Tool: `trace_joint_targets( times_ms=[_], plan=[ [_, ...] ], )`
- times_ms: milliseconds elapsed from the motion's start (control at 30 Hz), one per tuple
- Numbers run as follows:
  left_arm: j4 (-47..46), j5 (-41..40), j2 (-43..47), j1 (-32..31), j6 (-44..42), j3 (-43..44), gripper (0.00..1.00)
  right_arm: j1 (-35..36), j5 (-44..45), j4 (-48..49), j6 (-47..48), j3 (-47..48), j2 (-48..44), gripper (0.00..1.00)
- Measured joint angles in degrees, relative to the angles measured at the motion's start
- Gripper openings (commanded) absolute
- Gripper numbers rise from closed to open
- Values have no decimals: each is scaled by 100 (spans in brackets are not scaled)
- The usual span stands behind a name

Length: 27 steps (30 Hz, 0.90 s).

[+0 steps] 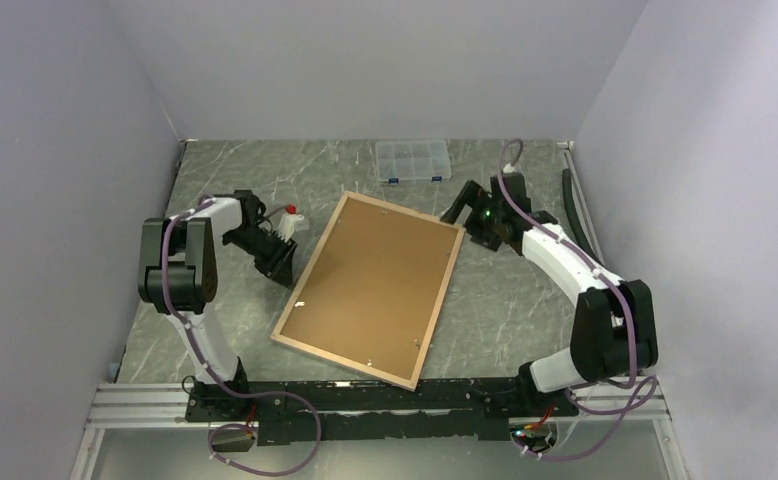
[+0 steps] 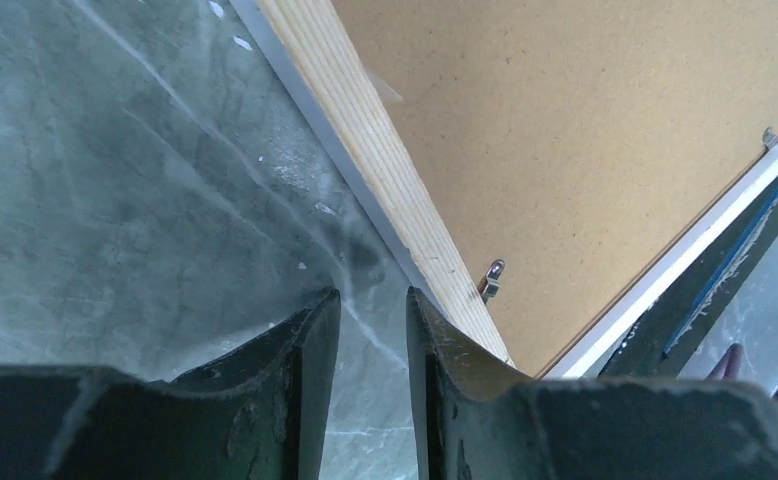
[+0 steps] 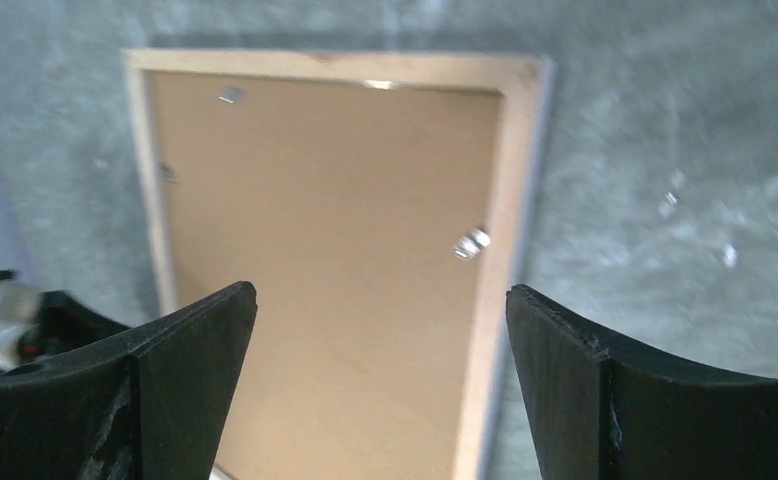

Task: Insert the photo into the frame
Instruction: Install the photo frame at the center of the board, then adjust the photo frame at the center of the board.

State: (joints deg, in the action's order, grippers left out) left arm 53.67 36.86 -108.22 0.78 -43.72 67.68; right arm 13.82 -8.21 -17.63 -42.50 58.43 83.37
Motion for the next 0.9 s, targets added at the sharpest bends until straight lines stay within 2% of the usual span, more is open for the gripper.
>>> trace_joint_targets(
  times_ms=[167,500,667,900],
  plan=[
    [-144,-249,269,-101,-138,-214,37,-61,4,-131,0,-610,238,100],
    [-535,-592,850,-323,-542,-844,37,39,-457,376,-151,-509,1058,99],
    [-684,-704,1001,-339,-728,-1021,36,195,-658,411,-186,46,1810,99],
    [-570,-992,1241,-326,-1097,-1209,35,693,-682,273,-72,1550,2929,100]
  ],
)
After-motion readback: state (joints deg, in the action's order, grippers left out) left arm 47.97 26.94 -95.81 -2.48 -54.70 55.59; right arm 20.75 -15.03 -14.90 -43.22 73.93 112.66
